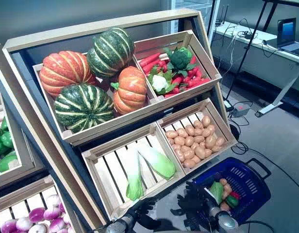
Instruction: Put vegetables into the basket
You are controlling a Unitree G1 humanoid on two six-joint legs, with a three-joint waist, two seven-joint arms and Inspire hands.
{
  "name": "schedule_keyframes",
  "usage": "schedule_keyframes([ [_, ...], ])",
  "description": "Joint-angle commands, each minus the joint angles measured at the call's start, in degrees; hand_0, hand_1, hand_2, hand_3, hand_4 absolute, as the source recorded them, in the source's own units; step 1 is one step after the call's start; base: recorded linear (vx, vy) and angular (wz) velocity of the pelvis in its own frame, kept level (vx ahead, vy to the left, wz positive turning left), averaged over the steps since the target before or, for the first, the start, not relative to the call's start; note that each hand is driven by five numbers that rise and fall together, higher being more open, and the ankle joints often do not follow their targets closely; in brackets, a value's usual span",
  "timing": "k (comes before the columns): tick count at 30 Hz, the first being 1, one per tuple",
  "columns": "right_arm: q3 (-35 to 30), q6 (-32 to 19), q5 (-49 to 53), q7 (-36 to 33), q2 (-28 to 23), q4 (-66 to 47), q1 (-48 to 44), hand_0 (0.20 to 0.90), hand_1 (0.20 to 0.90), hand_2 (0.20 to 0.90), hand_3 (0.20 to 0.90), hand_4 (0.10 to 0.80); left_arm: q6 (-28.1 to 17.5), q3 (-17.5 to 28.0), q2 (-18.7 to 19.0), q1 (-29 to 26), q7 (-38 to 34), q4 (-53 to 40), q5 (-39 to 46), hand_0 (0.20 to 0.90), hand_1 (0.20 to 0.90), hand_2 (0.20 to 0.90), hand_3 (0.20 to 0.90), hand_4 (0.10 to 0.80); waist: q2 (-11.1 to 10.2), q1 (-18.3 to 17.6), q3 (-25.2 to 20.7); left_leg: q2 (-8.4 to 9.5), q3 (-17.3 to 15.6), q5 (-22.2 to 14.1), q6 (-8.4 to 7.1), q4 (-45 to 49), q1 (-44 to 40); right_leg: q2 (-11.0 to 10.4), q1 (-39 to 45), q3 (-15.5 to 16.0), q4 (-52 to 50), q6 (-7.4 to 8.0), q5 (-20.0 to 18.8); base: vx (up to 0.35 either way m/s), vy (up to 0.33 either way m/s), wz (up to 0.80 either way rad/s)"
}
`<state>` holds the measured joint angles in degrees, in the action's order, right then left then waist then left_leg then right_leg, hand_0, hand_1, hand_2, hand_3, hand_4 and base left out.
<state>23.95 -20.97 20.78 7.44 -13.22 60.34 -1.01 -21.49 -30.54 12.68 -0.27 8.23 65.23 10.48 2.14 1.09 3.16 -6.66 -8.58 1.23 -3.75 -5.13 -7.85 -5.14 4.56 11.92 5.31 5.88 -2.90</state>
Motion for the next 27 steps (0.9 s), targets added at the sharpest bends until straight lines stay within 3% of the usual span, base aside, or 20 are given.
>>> schedule_keyframes([
  [1,0.11,-6.43,2.56,-1.94,2.11,0.16,-5.25,0.9,0.9,0.9,0.9,0.8,-3.4,0.09,-0.68,-5.5,-0.16,0.14,0.86,0.9,0.9,0.9,0.9,0.8,-2.15,-0.13,0.54,2.11,1.95,-2.14,0.3,0.13,1.16,-3.17,2.88,2.14,-0.31,1.54,0.98,0.0,0.0,0.0],
  [5,0.24,-4.84,2.74,-2.03,2.27,0.5,-5.39,0.9,0.9,0.9,0.9,0.8,-2.47,0.12,-0.91,-5.79,2.12,0.09,3.16,0.9,0.9,0.9,0.9,0.8,-2.21,-0.1,0.64,2.14,1.96,-2.01,0.28,0.13,1.34,-3.21,2.71,2.24,-0.31,1.53,0.84,0.0,0.0,0.0],
  [11,-0.23,-3.65,4.38,-2.32,2.2,1.37,-5.69,0.9,0.9,0.9,0.9,0.8,-5.39,0.23,-0.45,-6.12,5.97,-0.5,5.99,0.9,0.9,0.9,0.9,0.8,-2.2,-0.08,0.92,2.18,1.95,-1.97,0.25,0.13,1.3,-3.11,2.68,2.14,-0.31,1.5,0.69,0.0,0.0,0.0],
  [16,-0.9,-1.69,5.02,-3.16,1.73,0.91,-5.6,0.9,0.9,0.9,0.9,0.8,-7.87,0.53,0.75,-5.93,13.9,-5.87,13.74,0.9,0.9,0.9,0.9,0.8,-1.89,-0.22,1.23,2.18,1.66,-1.92,0.18,0.13,0.99,-3.09,2.9,2.01,-0.31,1.43,0.63,0.0,0.0,0.0],
  [20,-1.02,-0.54,5.13,-3.7,1.27,0.09,-5.61,0.9,0.9,0.9,0.9,0.8,-9.33,0.74,1.89,-6.24,16.0,-10.94,16.85,0.9,0.9,0.9,0.9,0.8,-1.86,-0.2,1.51,2.14,1.65,-1.84,0.11,0.13,0.95,-3.02,2.93,1.93,-0.31,1.34,0.59,0.0,0.0,0.0],
  [25,-0.95,1.4,4.43,-5.74,0.41,-2.15,-5.29,0.9,0.9,0.9,0.9,0.8,-11.27,1.6,4.88,-6.73,16.24,-22.74,21.94,0.9,0.9,0.9,0.9,0.8,-1.64,0.25,2.03,2.19,2.08,-1.69,0.11,0.13,1.14,-2.99,2.89,1.99,-0.31,1.16,0.57,0.0,0.0,0.0],
  [27,-1.15,2.4,5.01,-6.36,0.03,-3.53,-4.69,0.9,0.9,0.9,0.9,0.8,-13.93,3.05,6.92,-6.83,9.54,-28.09,20.52,0.9,0.9,0.9,0.9,0.8,-1.57,0.56,2.15,2.17,2.29,-1.66,0.11,0.13,1.18,-3.02,2.97,2.07,-0.31,1.06,0.63,0.0,0.0,0.0],
])
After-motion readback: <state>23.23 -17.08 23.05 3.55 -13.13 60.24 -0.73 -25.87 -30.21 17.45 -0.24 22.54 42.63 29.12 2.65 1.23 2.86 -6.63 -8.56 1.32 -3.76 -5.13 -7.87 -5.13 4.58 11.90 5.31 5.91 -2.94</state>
